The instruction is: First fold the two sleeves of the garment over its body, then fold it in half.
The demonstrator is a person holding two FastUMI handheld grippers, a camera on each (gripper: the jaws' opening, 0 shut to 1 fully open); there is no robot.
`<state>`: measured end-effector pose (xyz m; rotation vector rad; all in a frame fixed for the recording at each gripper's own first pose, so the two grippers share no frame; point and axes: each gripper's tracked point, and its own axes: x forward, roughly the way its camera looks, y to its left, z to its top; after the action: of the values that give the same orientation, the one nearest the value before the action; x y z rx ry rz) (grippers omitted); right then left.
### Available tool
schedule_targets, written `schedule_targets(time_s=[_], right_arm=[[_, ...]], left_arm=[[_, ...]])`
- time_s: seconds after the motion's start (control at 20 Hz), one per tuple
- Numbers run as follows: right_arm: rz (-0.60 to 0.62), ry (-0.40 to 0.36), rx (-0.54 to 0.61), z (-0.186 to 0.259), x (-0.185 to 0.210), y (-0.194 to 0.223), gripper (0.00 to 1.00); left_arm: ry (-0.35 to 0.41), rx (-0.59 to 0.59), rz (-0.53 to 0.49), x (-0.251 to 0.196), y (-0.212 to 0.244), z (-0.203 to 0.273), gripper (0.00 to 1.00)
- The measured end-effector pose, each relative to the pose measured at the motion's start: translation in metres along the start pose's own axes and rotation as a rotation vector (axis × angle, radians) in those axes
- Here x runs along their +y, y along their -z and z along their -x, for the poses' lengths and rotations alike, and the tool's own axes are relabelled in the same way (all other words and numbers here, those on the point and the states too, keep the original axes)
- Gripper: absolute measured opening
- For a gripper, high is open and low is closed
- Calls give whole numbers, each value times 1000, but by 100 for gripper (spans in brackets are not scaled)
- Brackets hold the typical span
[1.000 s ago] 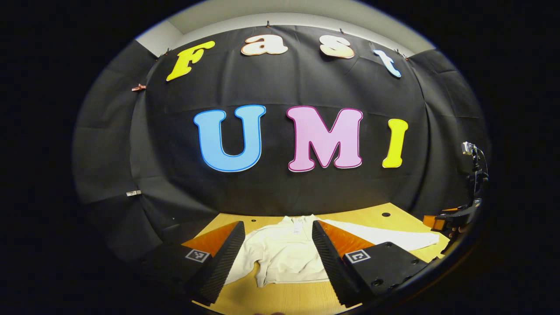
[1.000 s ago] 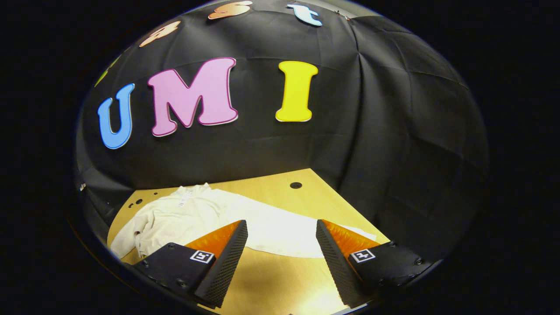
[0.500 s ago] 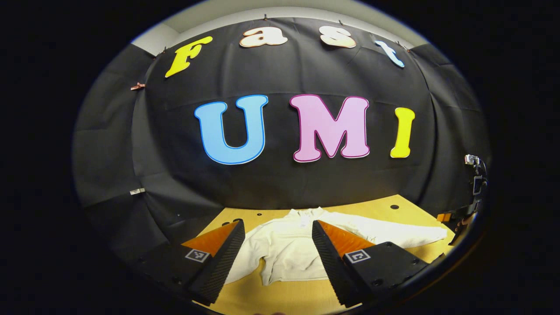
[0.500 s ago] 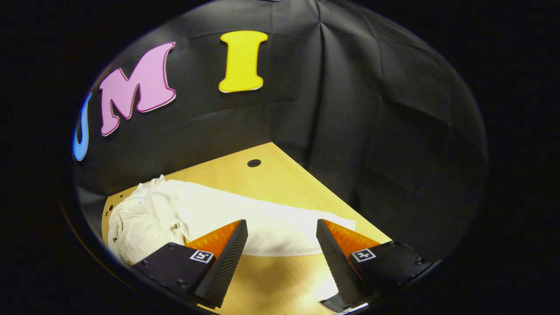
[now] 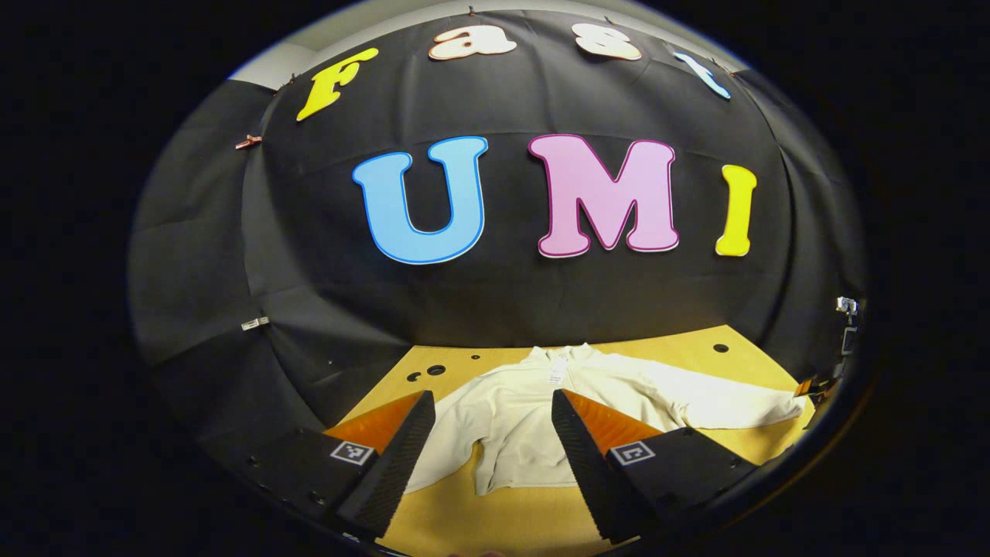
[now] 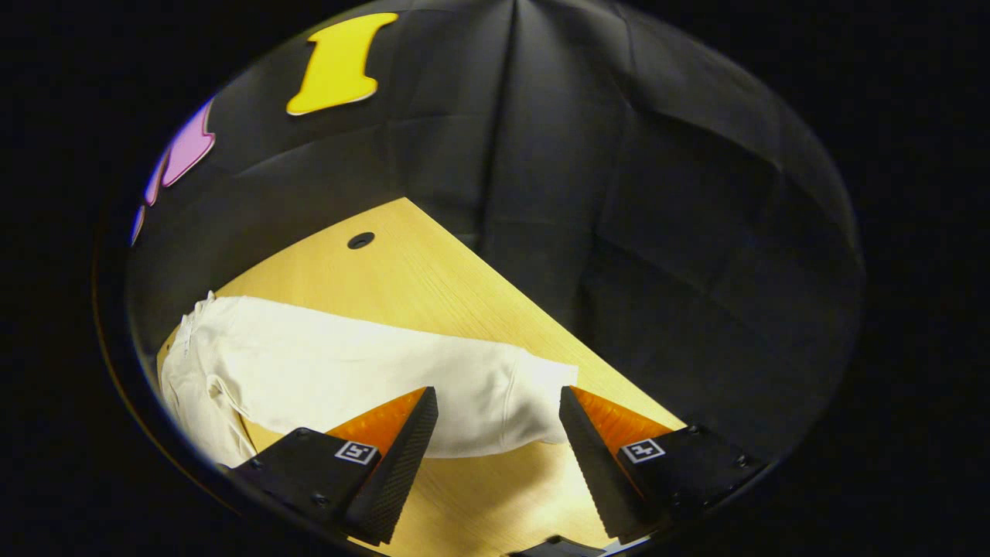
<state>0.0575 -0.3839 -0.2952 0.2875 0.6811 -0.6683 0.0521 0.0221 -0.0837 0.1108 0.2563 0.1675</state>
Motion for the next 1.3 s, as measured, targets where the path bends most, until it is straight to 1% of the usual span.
schedule_targets(time_s=[0.1,0.2,0.25,0.3,0.4,0.5,0.55,0.65,0.7,0.75,0.85,0.9,1.0,1.05,1.1,1.15,1.2,1.3], right_arm=[[17,42,33,-12,-18,11,98],[35,55,59,-26,-14,20,98],[35,53,67,-26,-5,23,98],[40,53,79,-27,-7,27,98],[35,28,100,-25,-4,25,98],[20,3,105,-22,-6,24,97],[24,-4,117,-22,-6,24,97],[52,-27,105,-21,0,20,96],[70,-36,100,-24,5,21,82],[81,-47,94,-25,11,22,81],[94,-67,89,-24,21,22,61],[105,-68,91,-25,26,23,39],[138,-53,83,-25,26,23,16],[145,-56,89,-20,26,22,17],[145,-78,115,-18,30,23,13],[147,-93,128,-20,30,24,13],[157,-93,146,-10,28,24,10],[176,-95,138,-11,34,17,10]], left_arm=[[-19,13,-6,3,1,-5,95],[-38,13,-16,3,-3,-7,95],[-33,12,-22,0,-6,-9,94],[-25,11,-28,-6,-5,-11,95],[-17,17,-38,-13,-3,-16,95],[-15,17,-43,-21,-5,-17,98],[-11,16,-45,-25,-6,-18,98],[-2,16,-53,-33,-8,-18,98],[3,15,-60,-36,-8,-17,98],[6,14,-64,-39,-9,-15,98],[0,18,-60,-38,-8,-14,98],[-1,26,-54,-37,-5,-14,98],[-4,37,-48,-35,-3,-11,98],[-7,40,-46,-34,-2,-10,98],[-11,43,-44,-31,0,-10,98],[-15,47,-40,-28,2,-9,98],[-18,54,-37,-23,1,-10,98],[-31,60,-30,-13,1,-11,98]])
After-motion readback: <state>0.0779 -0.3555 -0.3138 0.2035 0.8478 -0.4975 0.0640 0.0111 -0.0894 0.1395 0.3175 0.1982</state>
